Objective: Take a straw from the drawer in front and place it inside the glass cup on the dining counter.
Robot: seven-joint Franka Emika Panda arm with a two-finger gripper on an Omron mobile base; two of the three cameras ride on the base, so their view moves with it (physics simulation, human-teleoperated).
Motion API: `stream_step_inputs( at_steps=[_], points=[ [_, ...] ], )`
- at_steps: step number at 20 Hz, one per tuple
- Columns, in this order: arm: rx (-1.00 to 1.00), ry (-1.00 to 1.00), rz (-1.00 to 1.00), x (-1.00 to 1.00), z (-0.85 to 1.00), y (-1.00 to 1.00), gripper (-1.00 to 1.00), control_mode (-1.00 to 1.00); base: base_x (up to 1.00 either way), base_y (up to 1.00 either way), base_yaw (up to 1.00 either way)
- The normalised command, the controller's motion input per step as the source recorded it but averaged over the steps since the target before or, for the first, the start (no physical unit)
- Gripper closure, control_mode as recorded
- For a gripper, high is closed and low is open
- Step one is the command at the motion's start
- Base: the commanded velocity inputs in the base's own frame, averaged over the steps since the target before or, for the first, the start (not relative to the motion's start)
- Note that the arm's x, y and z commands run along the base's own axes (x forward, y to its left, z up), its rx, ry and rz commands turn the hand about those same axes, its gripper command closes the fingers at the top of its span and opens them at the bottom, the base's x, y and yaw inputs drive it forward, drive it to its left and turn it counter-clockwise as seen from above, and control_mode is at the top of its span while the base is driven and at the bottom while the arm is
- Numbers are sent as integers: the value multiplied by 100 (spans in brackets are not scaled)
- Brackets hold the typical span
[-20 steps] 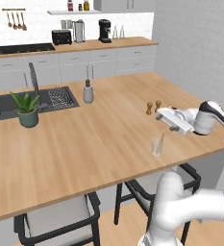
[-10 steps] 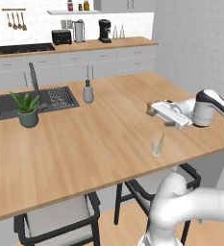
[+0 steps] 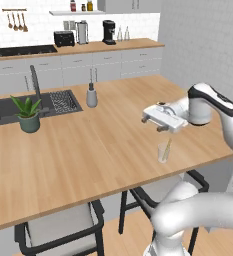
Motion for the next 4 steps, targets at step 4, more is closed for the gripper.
stream_step_inputs(
  at_steps=[4],
  points=[
    [-16, 8, -1, 0, 0, 60, -100, -100, 0, 0, 0]
  ],
)
